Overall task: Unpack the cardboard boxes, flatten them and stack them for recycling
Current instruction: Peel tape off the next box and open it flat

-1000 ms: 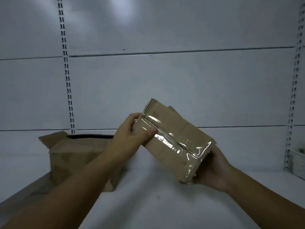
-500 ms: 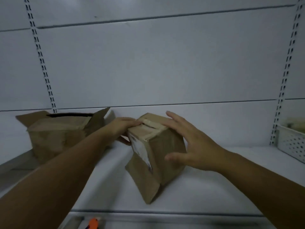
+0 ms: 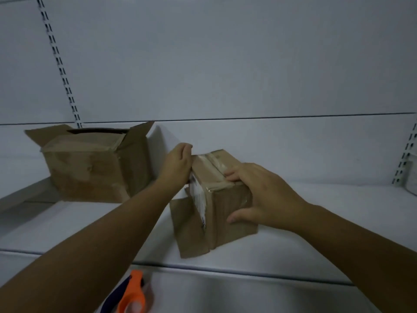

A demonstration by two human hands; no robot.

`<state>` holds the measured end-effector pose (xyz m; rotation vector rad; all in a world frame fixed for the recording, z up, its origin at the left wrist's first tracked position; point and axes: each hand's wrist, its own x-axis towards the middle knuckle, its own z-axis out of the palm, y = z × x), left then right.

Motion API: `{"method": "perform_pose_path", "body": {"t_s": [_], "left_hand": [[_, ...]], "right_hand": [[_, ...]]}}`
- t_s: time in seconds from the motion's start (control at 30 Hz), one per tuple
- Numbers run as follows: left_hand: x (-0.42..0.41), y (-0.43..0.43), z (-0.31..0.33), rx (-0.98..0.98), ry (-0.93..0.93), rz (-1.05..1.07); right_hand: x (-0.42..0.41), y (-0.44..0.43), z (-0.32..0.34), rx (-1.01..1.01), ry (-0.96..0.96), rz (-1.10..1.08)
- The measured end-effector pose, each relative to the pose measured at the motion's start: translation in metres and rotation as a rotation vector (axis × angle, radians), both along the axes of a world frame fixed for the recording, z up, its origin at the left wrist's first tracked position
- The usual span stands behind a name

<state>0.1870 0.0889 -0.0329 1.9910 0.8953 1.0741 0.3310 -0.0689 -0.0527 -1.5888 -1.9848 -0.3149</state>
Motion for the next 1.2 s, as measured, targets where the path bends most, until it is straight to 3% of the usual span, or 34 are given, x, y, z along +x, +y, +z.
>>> {"method": "perform_pose_path", "body": {"t_s": [0.1,0.2,0.3,0.43,0.57,0.93,1.2], "left_hand": [[-0.015,-0.016,-0.008,0.265,-0.042,-0.076],[-0.031,-0.027,-0.011,0.443,-0.018,-0.369],[-0.034,-0.031,-0.017,0.407,0.048,-0.463],[-0.026,-0.034,-0.026,0.402,-0.124,-0.408],[-0.017,-0.033,-0.028,0.429,-0.212,-0.393],[-0.015,-0.034,-0.031,0.384,-0.243,-0.347],[-0.016,-0.032,-0.031,0.432,-0.210,-0.335]], "right_hand": [[0.000,-0.002,0.003,0.020,0.028,0.012],[0.004,-0.002,0.005,-0.031,-0.077,0.018],[0.007,-0.005,-0.002,0.042,-0.235,-0.043],[0.007,-0.010,-0.023,0.402,-0.253,-0.040],[0.007,-0.008,-0.033,0.485,-0.351,-0.039],[-0.015,-0.002,-0.038,0.642,-0.245,-0.028],[-0.013,-0.006,-0.040,0.640,0.173,0.035]]}}
